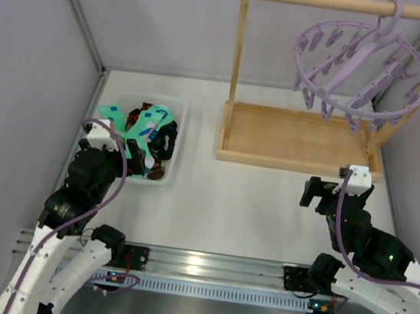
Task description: Remove the socks clipped to the hanger
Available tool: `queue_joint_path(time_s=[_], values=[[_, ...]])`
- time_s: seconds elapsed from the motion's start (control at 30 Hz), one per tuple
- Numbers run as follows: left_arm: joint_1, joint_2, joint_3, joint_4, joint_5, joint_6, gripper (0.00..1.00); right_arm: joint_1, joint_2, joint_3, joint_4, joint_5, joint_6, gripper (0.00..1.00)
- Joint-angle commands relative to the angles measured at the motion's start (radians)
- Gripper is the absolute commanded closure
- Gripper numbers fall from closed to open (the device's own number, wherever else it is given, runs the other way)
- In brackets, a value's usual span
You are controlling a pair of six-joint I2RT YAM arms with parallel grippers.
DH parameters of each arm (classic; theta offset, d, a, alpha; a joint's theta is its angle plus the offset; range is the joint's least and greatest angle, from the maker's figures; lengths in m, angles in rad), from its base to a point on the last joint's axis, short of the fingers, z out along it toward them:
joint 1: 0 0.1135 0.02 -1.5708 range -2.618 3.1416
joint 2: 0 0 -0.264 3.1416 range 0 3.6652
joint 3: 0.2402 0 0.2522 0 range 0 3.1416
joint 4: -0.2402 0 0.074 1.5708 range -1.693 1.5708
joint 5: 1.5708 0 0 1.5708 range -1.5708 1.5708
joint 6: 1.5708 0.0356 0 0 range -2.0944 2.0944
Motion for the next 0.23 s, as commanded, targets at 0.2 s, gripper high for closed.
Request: queue_joint_path(time_s=[0.2], values=[[0.007,-0.009,-0.006,0.049,0.008,0.018,0.02,-0.008,-0.022,0.004,0.002,-0.001,0.022,0.0]])
